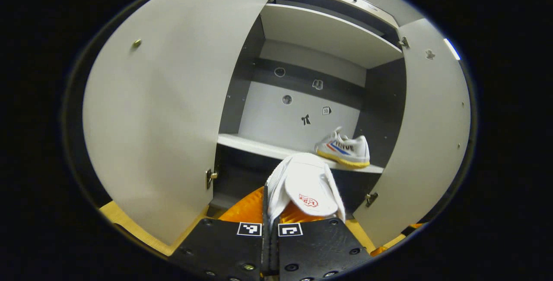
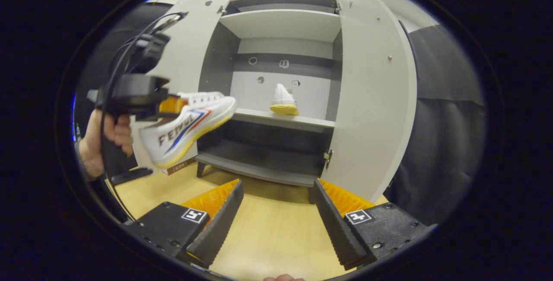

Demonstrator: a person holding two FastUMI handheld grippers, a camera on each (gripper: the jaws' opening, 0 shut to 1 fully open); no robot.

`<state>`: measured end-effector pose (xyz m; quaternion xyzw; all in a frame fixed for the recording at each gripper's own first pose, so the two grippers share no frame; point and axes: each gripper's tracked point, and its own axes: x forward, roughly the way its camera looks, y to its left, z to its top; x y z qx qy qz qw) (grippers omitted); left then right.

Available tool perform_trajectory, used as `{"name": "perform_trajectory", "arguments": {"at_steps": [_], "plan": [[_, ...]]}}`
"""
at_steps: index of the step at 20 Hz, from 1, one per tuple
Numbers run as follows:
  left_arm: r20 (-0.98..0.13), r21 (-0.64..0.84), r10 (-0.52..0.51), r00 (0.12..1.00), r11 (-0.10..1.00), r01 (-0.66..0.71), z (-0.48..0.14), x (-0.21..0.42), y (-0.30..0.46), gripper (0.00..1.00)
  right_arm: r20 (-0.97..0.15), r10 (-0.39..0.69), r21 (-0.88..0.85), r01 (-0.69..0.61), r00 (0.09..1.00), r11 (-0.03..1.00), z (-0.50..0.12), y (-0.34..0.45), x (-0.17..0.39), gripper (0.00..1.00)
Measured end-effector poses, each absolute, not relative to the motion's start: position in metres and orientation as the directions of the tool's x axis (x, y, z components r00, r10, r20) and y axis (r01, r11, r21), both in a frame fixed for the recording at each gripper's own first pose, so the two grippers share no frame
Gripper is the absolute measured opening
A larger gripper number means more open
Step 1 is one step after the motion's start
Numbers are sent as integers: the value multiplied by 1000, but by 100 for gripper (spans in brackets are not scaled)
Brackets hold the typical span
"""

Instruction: Grab one shoe with the right hand and put it into the shoe cabinet, grab the other shoe with the left hand and put it into the shoe cabinet; then close the right door with the right hand and the left door with the left hand.

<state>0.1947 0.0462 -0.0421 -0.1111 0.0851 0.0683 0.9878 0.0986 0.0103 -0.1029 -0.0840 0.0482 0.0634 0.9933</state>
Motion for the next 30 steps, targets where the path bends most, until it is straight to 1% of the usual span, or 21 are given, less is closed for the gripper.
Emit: {"name": "perform_trajectory", "arguments": {"at_steps": [1,2,3,6,10,16,19,24,25,26,27,28,29,30], "plan": [[-168,-185,150,974,966,-181,-28,213,52,12,-104,118,-156,-133,988,979,-103,12,97,100],[-170,-179,162,972,965,-192,-19,232,53,12,-105,121,-146,-135,987,980,-104,13,95,100],[-194,-188,146,970,965,-182,-11,254,51,0,-107,122,-135,-136,987,981,-105,14,94,100],[-271,-193,89,958,970,-145,-7,308,42,0,-109,109,-126,-123,988,984,-105,11,90,100],[-338,-70,127,932,985,-159,-14,361,46,0,-93,70,-117,-81,993,990,-99,-4,89,100],[-477,-13,158,865,982,-187,-49,398,50,0,-93,10,-69,-17,996,997,-98,-29,91,100],[-528,-10,146,837,984,-177,-60,408,47,0,-95,-5,-71,-1,995,997,-99,-35,93,100],[-608,-10,122,785,987,-162,-73,409,44,0,-106,-2,-57,-4,994,998,-98,-33,96,100],[-613,-19,111,782,988,-156,-73,409,42,6,-107,0,-58,-7,994,998,-97,-32,96,100],[-610,-10,120,783,987,-160,-71,408,45,10,-108,2,-60,-9,994,998,-96,-30,97,100],[-618,-20,105,779,989,-149,-71,406,43,18,-111,5,-62,-12,994,998,-97,-29,97,100],[-612,-10,113,783,988,-151,-68,403,45,19,-117,11,-61,-19,993,998,-97,-27,96,100],[-604,-17,99,790,990,-137,-63,399,43,29,-119,15,-59,-22,993,998,-97,-26,96,100],[-596,-19,87,798,992,-122,-58,394,42,33,-116,18,-55,-24,993,998,-96,-25,95,100]]}}
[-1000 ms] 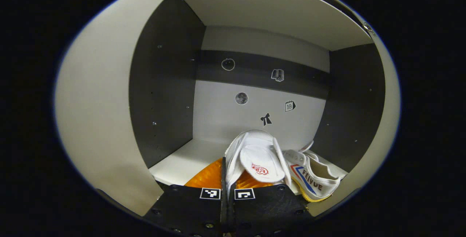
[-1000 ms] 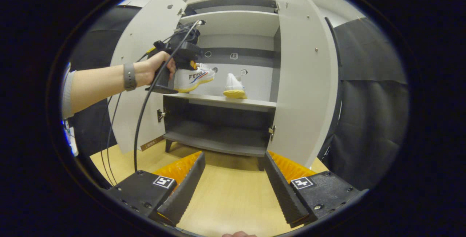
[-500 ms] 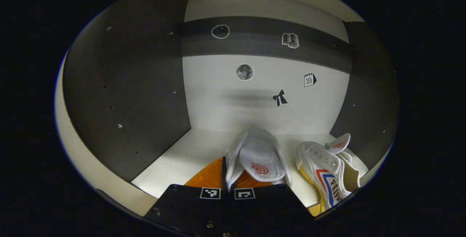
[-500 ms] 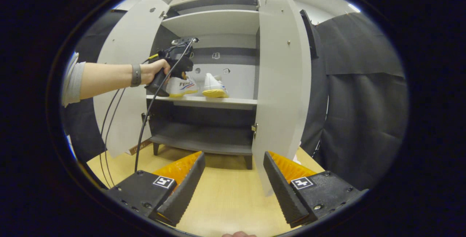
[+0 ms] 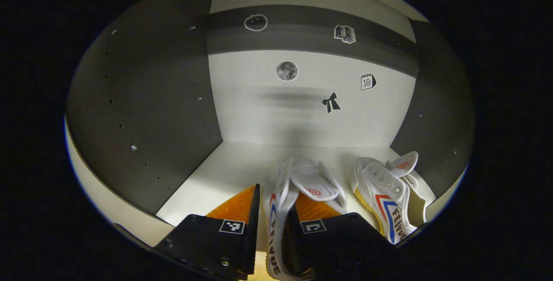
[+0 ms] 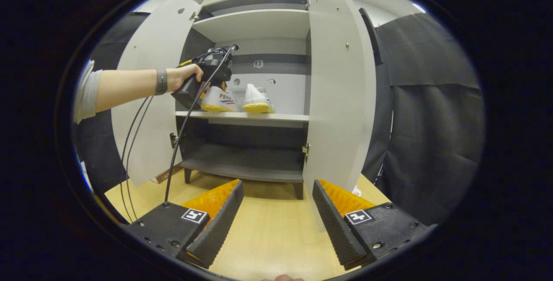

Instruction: Grab one shoe with the right hand and put it into the shoe cabinet, grab the other shoe with the left hand and put it into the shoe cabinet; then close the right door with the right hand and the left door with the left hand.

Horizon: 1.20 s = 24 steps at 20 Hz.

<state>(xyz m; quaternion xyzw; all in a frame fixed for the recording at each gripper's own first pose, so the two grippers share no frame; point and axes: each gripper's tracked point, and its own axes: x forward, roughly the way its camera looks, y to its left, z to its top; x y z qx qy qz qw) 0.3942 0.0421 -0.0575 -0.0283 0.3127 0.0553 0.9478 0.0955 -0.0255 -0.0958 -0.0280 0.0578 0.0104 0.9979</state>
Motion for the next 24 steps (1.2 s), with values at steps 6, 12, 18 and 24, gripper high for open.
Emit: {"name": "perform_trajectory", "arguments": {"at_steps": [6,12,18,24], "plan": [[-399,-22,68,914,996,-84,6,356,45,34,-105,37,-54,-42,994,998,-90,-18,91,100],[-134,-60,-13,991,998,5,59,237,33,34,-97,65,-40,-69,993,997,-82,-8,75,100],[-26,-39,1,1000,999,-2,33,115,32,86,-79,90,-47,-94,993,994,-74,-2,55,100],[-62,-117,-33,997,993,26,-17,23,7,94,-54,103,-35,-105,993,994,-67,6,29,100]]}}
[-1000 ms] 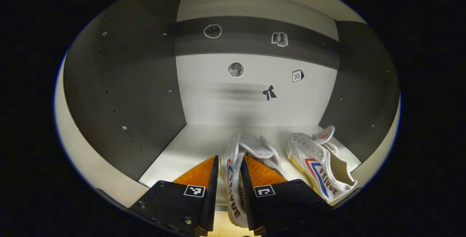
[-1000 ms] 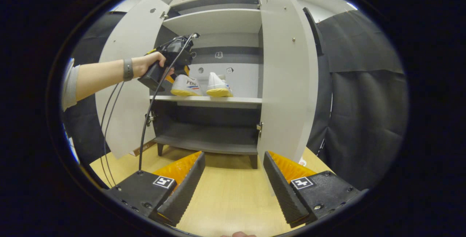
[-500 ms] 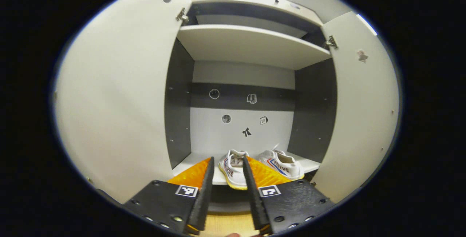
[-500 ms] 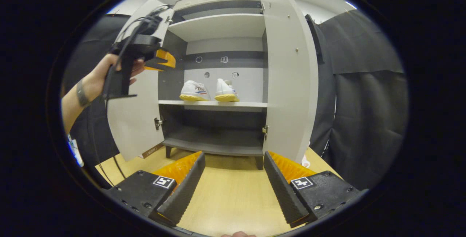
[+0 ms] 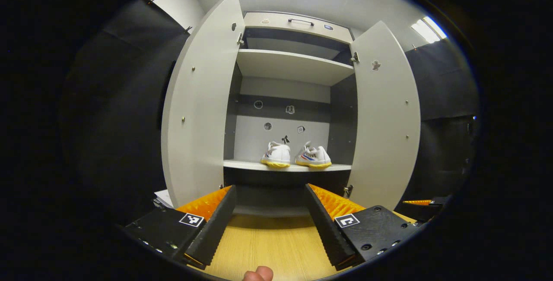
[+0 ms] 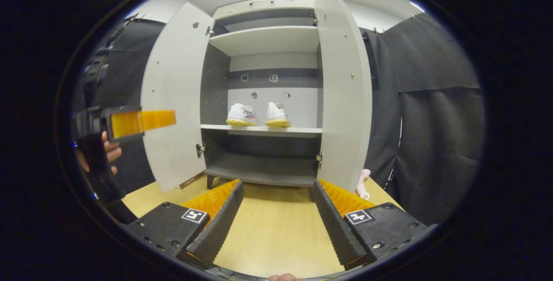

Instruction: Grab one shoe with the right hand and put it into the shoe cabinet, grab the other shoe with the left hand and put it into the shoe cabinet; then close the right door with the right hand and the left door with the left hand.

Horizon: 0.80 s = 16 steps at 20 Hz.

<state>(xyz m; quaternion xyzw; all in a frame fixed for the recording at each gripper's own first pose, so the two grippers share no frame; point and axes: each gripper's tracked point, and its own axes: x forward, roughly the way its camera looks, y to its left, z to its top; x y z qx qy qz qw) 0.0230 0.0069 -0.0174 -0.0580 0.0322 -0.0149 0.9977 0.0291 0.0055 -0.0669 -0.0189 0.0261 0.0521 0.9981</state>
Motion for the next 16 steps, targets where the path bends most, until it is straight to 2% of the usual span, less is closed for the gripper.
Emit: {"name": "perform_trajectory", "arguments": {"at_steps": [2,8,12,16], "plan": [[-60,-146,-28,998,989,19,-28,-1,5,94,-48,98,-32,-99,994,995,-65,3,19,100],[-109,-70,0,994,998,-8,-56,-24,7,94,-43,10,-12,-11,999,1000,-45,-36,-17,100],[-109,-57,-30,994,998,23,-56,-22,-1,94,-24,-111,24,112,994,993,-24,-101,-22,100],[-101,-39,-61,993,998,58,-55,-18,-9,94,11,-236,-45,237,972,971,12,-170,-5,100]]}}
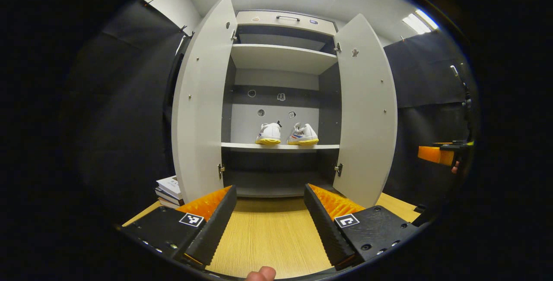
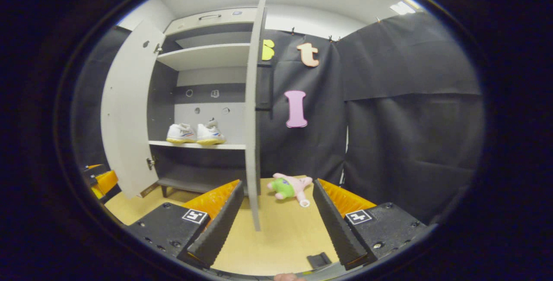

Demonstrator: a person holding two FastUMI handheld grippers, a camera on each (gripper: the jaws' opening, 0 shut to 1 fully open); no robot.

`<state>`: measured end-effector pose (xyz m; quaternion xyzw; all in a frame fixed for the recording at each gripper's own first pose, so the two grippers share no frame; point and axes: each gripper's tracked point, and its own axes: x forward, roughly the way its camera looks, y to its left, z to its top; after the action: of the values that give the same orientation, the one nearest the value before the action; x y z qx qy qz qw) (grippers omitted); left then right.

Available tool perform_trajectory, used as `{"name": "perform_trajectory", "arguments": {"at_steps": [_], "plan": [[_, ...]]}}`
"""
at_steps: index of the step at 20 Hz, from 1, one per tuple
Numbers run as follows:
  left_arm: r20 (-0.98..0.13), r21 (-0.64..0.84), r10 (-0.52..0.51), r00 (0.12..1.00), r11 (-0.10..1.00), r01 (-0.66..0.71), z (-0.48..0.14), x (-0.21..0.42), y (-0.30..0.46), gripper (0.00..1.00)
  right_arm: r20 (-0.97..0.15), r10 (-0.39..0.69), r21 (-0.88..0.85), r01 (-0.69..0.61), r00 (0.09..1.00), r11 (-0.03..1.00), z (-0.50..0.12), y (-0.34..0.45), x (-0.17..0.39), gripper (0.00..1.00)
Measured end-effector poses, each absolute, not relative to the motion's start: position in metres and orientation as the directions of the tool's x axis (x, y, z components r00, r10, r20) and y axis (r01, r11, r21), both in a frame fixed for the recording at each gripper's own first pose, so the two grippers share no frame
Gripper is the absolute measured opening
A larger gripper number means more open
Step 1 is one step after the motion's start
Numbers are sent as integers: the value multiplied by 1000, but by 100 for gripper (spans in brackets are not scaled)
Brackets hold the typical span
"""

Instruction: Grab one shoe with the right hand and put it into the shoe cabinet, grab the other shoe with the left hand and put it into the shoe cabinet; then close the right door with the right hand and the left door with the left hand.

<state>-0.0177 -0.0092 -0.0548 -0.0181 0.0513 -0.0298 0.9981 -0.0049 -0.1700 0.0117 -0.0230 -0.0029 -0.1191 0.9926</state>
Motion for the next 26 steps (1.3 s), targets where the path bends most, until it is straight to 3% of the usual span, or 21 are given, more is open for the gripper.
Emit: {"name": "perform_trajectory", "arguments": {"at_steps": [4,12,23,24,26], "plan": [[-97,-21,-100,990,995,98,-57,-18,-21,94,89,-303,-57,309,949,949,69,-213,34,100],[-116,-2,-102,988,995,102,-65,-19,-25,94,131,-268,-17,273,954,962,140,-232,114,100],[-125,-8,-132,983,991,132,-69,-13,-35,94,133,-211,-26,216,968,976,146,-186,116,96],[-125,-8,-134,983,991,134,-70,-14,-35,94,134,-196,-27,201,971,979,145,-177,115,91],[-126,-5,-127,984,992,128,-70,-14,-31,94,141,-172,-42,179,975,983,145,-157,117,95]]}}
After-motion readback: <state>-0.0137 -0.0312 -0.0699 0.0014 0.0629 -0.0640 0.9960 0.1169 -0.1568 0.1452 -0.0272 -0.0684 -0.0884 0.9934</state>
